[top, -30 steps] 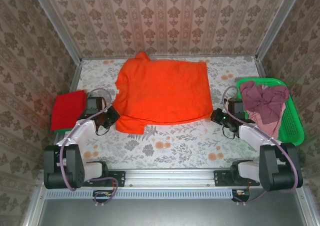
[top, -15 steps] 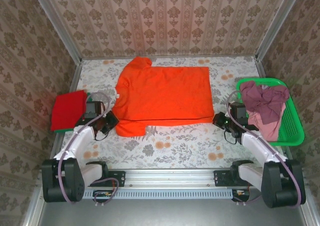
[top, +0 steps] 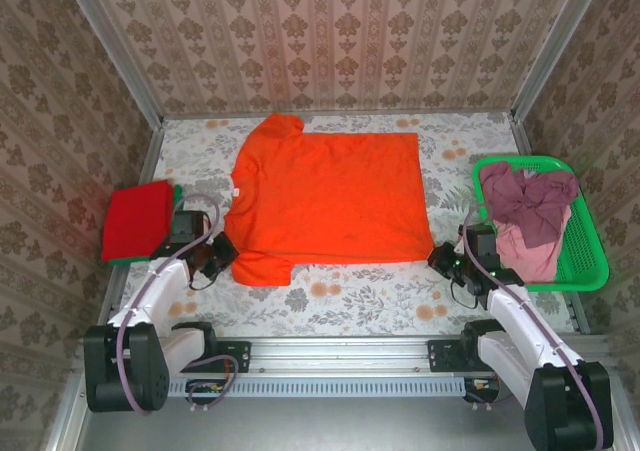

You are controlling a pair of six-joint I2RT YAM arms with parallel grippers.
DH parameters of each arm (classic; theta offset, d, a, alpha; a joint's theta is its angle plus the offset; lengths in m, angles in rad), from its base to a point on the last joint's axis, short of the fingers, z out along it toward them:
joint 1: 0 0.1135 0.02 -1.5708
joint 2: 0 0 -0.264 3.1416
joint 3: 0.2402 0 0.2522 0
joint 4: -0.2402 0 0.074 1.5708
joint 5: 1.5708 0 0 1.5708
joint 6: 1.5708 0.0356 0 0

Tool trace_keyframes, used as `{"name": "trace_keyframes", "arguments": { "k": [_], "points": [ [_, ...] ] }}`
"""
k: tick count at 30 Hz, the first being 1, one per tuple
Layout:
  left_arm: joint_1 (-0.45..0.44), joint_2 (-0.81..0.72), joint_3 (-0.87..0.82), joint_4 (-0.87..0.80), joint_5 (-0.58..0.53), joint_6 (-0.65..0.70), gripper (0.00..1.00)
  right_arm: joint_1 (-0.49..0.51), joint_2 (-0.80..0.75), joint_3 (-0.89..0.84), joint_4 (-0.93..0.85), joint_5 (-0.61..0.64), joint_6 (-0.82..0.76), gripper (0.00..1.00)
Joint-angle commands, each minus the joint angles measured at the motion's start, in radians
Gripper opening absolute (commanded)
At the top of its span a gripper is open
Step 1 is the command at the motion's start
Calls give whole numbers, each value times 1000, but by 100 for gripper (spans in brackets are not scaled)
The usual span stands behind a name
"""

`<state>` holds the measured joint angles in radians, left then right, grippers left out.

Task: Fold and stack the t-shirts

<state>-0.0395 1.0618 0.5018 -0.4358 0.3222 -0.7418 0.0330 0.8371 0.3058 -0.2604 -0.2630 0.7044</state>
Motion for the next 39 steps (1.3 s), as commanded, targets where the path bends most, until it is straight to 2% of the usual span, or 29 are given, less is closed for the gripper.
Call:
{"name": "trace_keyframes", "arguments": {
  "k": [1, 11, 23, 39],
  "points": [
    [-3, -44, 28, -39, -6, -11, 0, 5, -41, 29, -30, -3, 32, 0],
    [4, 81, 199, -83, -14, 93, 0, 6, 58, 135, 4, 44, 35, 0],
    [9, 314, 401, -37, -24, 185, 0, 8, 375, 336, 90, 60, 12, 0],
    [8, 539, 613, 2, -24, 252, 0, 13, 612, 528, 98, 103, -26, 0]
  ]
}}
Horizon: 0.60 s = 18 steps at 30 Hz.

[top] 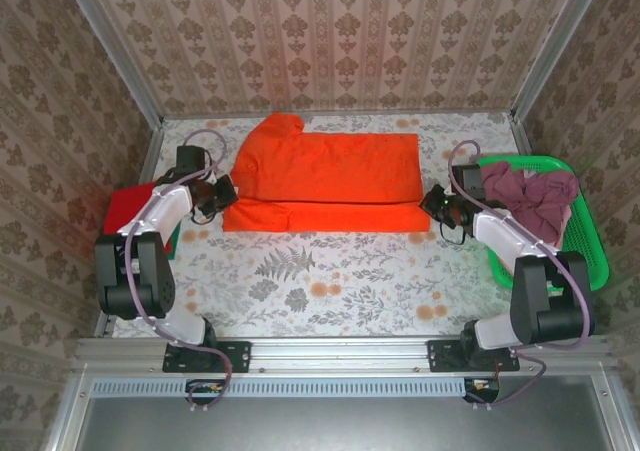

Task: Fold and stack the t-shirts

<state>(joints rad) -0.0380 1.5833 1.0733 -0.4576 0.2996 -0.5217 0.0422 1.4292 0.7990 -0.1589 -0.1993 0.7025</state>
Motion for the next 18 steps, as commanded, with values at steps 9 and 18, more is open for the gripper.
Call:
{"name": "trace_keyframes", "arguments": {
  "k": [9, 18],
  "points": [
    [-7, 98, 130, 40, 13, 31, 0, 4, 99, 78, 10, 66, -37, 0],
    [-18, 171, 214, 30, 7, 43, 0, 4, 146, 113, 37, 71, -38, 0]
  ]
}}
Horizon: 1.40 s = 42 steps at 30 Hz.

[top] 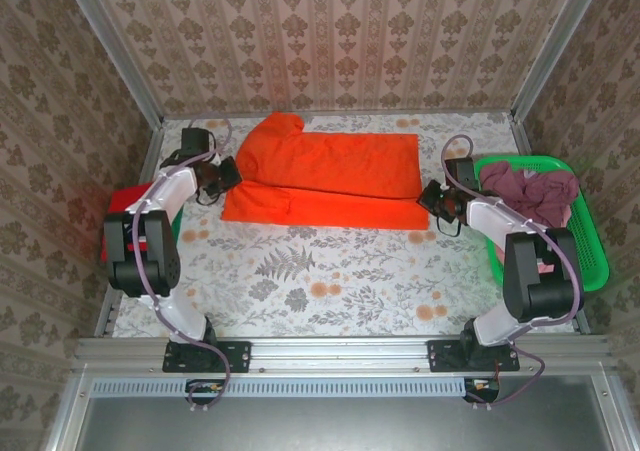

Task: Fold and stack the t-shirts

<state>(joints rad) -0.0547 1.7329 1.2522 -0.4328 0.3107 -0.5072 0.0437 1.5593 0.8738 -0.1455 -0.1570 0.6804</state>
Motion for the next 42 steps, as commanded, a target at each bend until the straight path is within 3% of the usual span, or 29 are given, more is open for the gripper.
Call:
{"name": "trace_keyframes", "arguments": {
  "k": [1, 19, 42],
  "points": [
    [1, 33, 42, 0, -5, 31, 0, 2, 19, 39, 24, 28, -16, 0],
    [1, 165, 84, 35, -10, 39, 0, 1, 88, 56, 42, 23, -11, 0],
    [21, 187, 76, 50, -12, 36, 0, 0, 176, 143, 51, 14, -19, 0]
  ]
}}
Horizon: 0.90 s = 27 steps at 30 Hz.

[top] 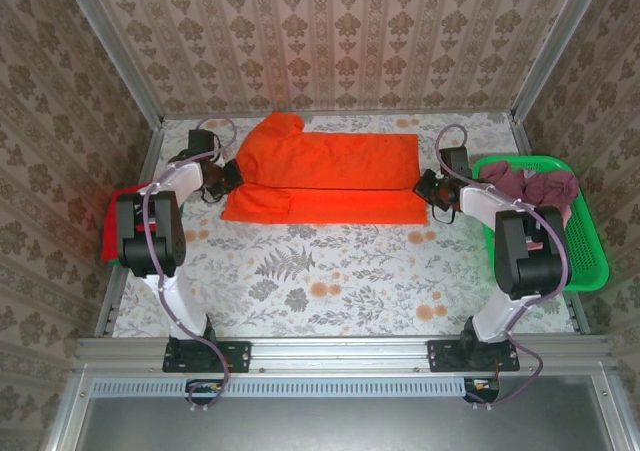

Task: Fold and stack the t-shirts

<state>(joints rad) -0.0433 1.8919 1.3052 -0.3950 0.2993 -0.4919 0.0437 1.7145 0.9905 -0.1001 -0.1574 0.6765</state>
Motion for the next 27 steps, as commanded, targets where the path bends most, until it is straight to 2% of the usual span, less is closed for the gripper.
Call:
{"name": "trace_keyframes", "arguments": {
  "k": [1, 6, 7, 8, 11, 13, 15, 19, 23, 27],
  "points": [
    [10, 32, 24, 15, 0, 19, 0, 0, 25, 29, 5, 14, -14, 0],
    [10, 59, 41, 24, 9, 9, 0, 2, 44, 33, 12, 7, -14, 1],
    [10, 65, 43, 27, 14, 6, 4, 1, 40, 30, 23, 4, -14, 7],
    [8, 68, 41, 39, 22, 9, 14, 1, 34, 23, 37, 0, -14, 15],
    [2, 50, 20, 87, 38, -3, 63, 2, -12, -15, 107, -28, -27, 51],
    [-1, 17, -3, 112, 44, -15, 78, 6, -59, -48, 148, -53, -52, 65],
    [-4, -30, -38, 140, 41, -23, 88, 19, -105, -75, 164, -63, -95, 71],
    [-7, -141, -155, 216, 13, -65, 96, 98, -146, -102, 147, -43, -167, 75],
    [-28, -203, -265, 290, 18, -130, 97, 186, -95, -102, 145, -7, -172, 76],
    [-41, -195, -352, 395, 48, -203, 94, 215, -10, -106, 201, -30, -95, 74]
  ]
}}
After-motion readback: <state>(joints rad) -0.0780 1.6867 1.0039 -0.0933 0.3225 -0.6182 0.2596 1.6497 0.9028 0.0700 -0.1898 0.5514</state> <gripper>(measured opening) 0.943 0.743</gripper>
